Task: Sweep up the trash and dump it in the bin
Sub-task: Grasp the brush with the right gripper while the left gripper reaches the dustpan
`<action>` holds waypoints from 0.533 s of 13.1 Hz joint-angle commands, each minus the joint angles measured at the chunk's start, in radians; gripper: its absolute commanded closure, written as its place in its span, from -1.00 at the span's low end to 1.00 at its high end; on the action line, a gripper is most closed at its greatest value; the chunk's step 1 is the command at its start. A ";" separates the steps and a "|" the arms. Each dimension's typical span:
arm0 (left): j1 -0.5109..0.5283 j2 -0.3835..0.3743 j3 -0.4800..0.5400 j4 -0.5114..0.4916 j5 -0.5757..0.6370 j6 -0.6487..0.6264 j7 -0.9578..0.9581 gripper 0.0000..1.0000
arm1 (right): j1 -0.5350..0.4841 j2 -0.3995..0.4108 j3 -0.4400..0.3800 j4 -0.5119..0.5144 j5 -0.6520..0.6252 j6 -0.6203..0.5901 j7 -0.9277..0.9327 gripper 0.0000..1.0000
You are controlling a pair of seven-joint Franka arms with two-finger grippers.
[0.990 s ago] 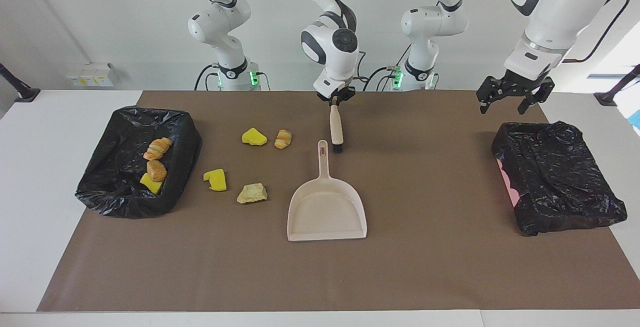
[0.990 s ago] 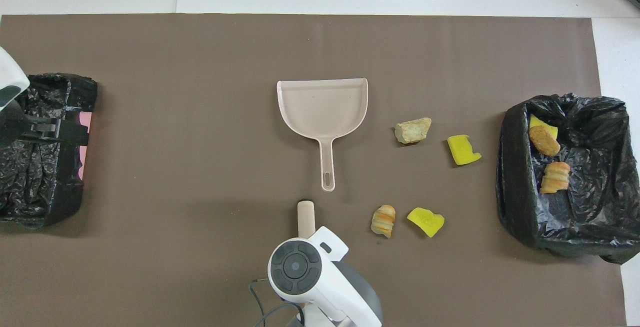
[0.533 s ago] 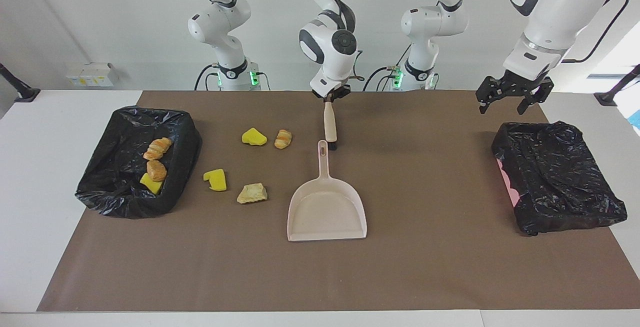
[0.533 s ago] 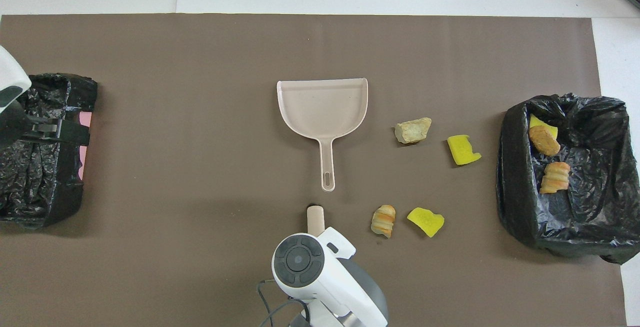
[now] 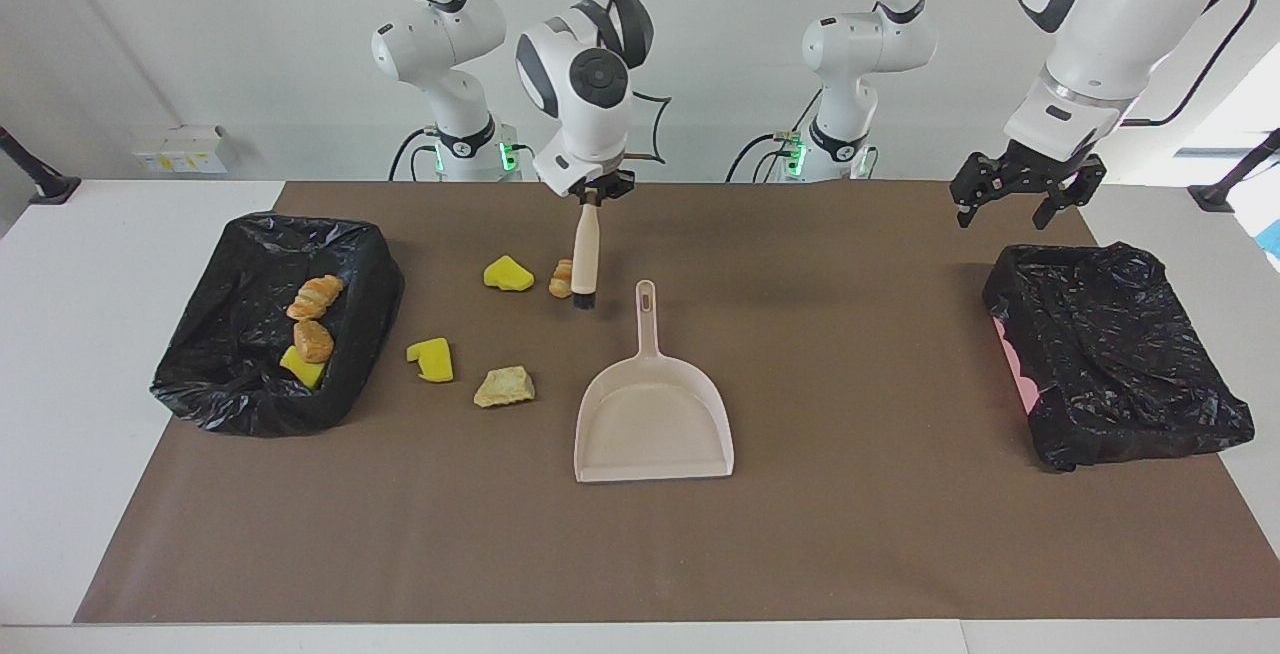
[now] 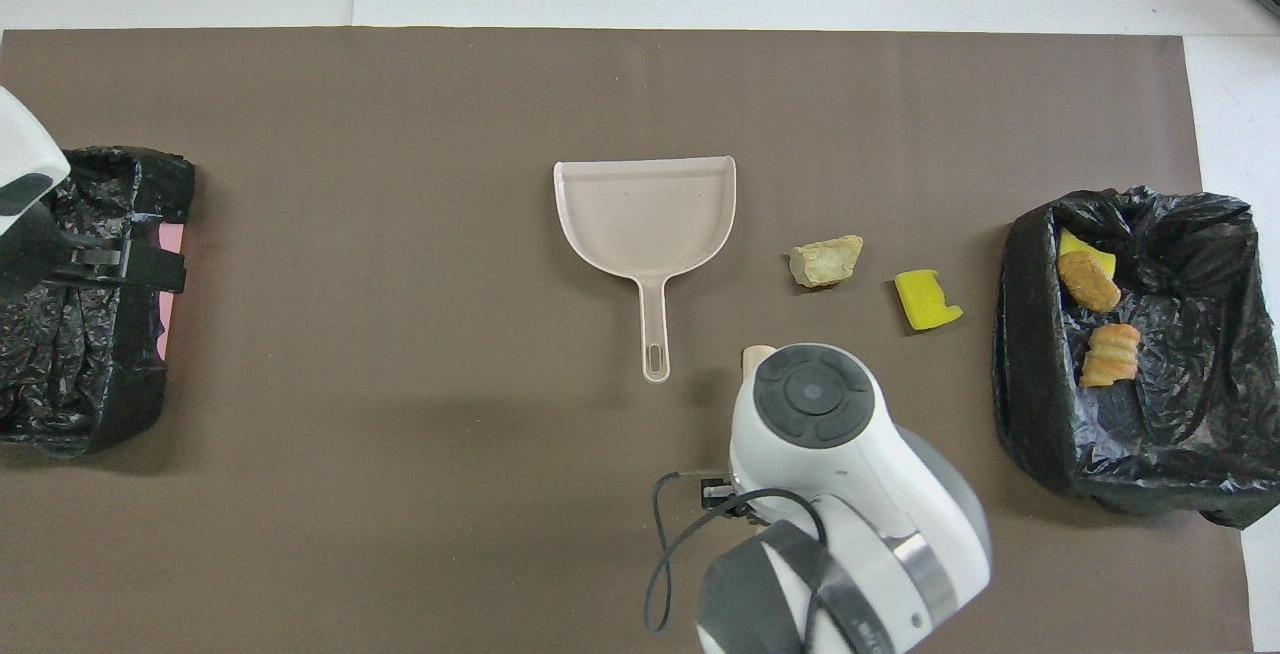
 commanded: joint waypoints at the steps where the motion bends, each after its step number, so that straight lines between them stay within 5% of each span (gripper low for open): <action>1: -0.042 -0.010 0.002 -0.035 -0.019 0.013 -0.013 -1.00 | -0.074 -0.006 0.013 0.019 -0.120 -0.020 -0.065 1.00; 7: -0.240 0.025 0.002 -0.121 -0.098 0.181 -0.125 -1.00 | -0.254 0.031 0.011 0.024 -0.274 0.041 -0.219 1.00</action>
